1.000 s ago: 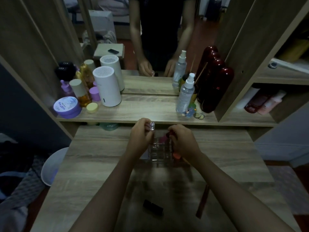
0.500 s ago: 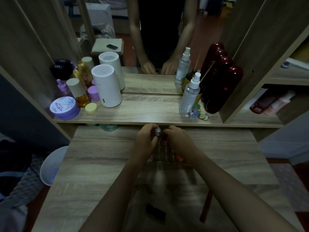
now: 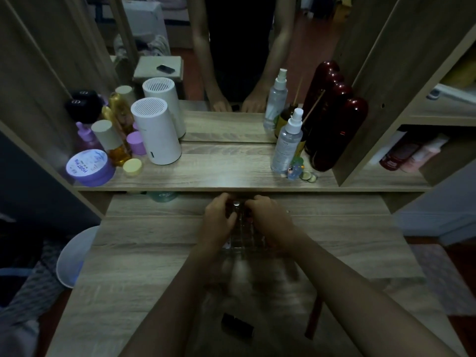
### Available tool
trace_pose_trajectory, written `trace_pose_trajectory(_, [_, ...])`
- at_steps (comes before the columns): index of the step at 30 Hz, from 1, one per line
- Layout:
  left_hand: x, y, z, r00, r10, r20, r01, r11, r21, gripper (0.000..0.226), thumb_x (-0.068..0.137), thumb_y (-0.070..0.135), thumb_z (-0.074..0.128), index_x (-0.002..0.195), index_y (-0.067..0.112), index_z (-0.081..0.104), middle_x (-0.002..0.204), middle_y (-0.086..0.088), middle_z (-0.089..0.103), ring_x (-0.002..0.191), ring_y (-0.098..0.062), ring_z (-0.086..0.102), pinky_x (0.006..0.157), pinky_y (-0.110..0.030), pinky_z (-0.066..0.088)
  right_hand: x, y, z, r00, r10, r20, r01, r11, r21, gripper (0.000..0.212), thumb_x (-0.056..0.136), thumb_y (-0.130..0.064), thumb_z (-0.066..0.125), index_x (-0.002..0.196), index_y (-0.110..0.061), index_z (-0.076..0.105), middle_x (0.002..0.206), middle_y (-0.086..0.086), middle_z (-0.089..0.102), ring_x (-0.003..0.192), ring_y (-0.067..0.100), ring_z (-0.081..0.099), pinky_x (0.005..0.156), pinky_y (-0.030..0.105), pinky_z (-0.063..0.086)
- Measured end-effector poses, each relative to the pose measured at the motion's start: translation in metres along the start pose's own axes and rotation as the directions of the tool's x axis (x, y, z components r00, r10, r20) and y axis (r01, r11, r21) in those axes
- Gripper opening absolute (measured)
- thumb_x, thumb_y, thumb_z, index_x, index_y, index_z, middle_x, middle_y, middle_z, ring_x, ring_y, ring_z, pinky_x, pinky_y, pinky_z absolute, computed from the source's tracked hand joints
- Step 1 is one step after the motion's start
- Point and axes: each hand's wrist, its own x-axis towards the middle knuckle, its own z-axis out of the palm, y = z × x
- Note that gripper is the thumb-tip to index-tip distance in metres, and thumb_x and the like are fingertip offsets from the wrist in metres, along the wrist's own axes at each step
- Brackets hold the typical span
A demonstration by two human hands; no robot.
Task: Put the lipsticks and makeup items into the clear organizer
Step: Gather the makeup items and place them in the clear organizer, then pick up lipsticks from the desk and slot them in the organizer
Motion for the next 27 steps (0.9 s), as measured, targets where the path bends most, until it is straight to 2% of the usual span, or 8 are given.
trace_pose_trajectory(8, [-0.002,0.002,0.001,0.997,0.072,-0.018,-0.071,0.997,0.034,0.022,0.076,0.003,0.064,0.097,0.005,0.061,0.096,-0.015,0.066,0.088,-0.027,0.062,0.078,-0.033,0.049,-0.027,0.019,-0.029,0.997,0.020,-0.081,-0.016,0.999,0.043,0.034,0.086,-0.017,0.054,0.119,-0.020,0.059,0.113,0.010,0.064,0.104,0.030,0.059,0.082,0.042,0.050])
trace_pose_trajectory(13, [-0.004,0.006,-0.002,0.993,0.114,-0.036,-0.114,0.993,0.013,0.025,0.076,0.000,0.065,0.100,0.004,0.061,0.099,-0.015,0.065,0.089,-0.018,0.059,0.077,-0.019,0.041,-0.100,0.073,-0.039,0.930,0.250,-0.270,-0.229,0.967,0.108,0.017,0.088,-0.018,0.056,0.102,-0.014,0.065,0.098,0.010,0.067,0.081,0.021,0.060,0.067,0.031,0.047])
trace_pose_trajectory(16, [-0.007,0.007,-0.003,0.991,0.118,-0.058,-0.117,0.993,0.020,0.029,0.076,0.001,0.065,0.104,0.006,0.060,0.102,-0.014,0.064,0.090,-0.011,0.054,0.075,-0.013,0.037,-0.150,0.090,-0.012,0.893,0.403,-0.200,-0.375,0.912,0.167,0.015,0.090,-0.018,0.056,0.100,-0.016,0.066,0.095,0.007,0.067,0.074,0.008,0.050,0.061,0.018,0.035])
trace_pose_trajectory(19, [-0.012,0.008,-0.002,0.994,0.090,-0.059,-0.090,0.996,0.009,0.034,0.077,0.003,0.065,0.111,0.008,0.057,0.110,-0.012,0.060,0.095,-0.011,0.052,0.081,-0.020,0.041,-0.182,0.085,0.024,0.871,0.482,-0.092,-0.459,0.867,0.195,0.016,0.088,-0.027,0.058,0.097,-0.017,0.068,0.090,0.003,0.068,0.071,0.008,0.056,0.058,0.015,0.038])
trace_pose_trajectory(21, [-0.016,0.007,-0.003,0.994,0.078,-0.079,-0.079,0.997,-0.004,0.038,0.077,0.004,0.066,0.114,0.008,0.055,0.114,-0.012,0.057,0.098,-0.016,0.055,0.085,-0.025,0.044,-0.191,0.077,0.040,0.859,0.512,-0.017,-0.497,0.842,0.211,0.016,0.086,-0.030,0.061,0.091,-0.016,0.065,0.082,0.002,0.068,0.072,0.015,0.063,0.060,0.022,0.047])
trace_pose_trajectory(23, [-0.020,0.007,-0.004,0.992,0.075,-0.101,-0.075,0.997,0.001,0.041,0.077,0.006,0.066,0.117,0.009,0.054,0.118,-0.012,0.054,0.099,-0.016,0.054,0.083,-0.018,0.043,-0.193,0.072,0.050,0.844,0.536,0.035,-0.528,0.817,0.230,0.016,0.082,-0.028,0.065,0.089,-0.014,0.061,0.079,0.001,0.066,0.076,0.018,0.064,0.064,0.028,0.047])
trace_pose_trajectory(25, [-0.026,0.005,-0.006,0.992,0.059,-0.113,-0.059,0.998,0.006,0.045,0.078,0.008,0.066,0.120,0.009,0.051,0.121,-0.011,0.052,0.098,-0.010,0.049,0.076,-0.009,0.037,-0.194,0.070,0.054,0.823,0.567,0.029,-0.554,0.791,0.259,0.019,0.078,-0.026,0.069,0.089,-0.014,0.059,0.080,0.001,0.064,0.080,0.019,0.063,0.064,0.026,0.043])
trace_pose_trajectory(27, [-0.032,0.003,-0.007,0.992,0.039,-0.123,-0.038,0.999,0.008,0.046,0.080,0.009,0.065,0.123,0.009,0.049,0.123,-0.012,0.052,0.101,-0.009,0.047,0.078,-0.012,0.037,-0.193,0.069,0.057,0.807,0.590,0.004,-0.569,0.776,0.272,0.019,0.078,-0.021,0.070,0.090,-0.014,0.057,0.080,0.001,0.063,0.080,0.019,0.063,0.064,0.025,0.043])
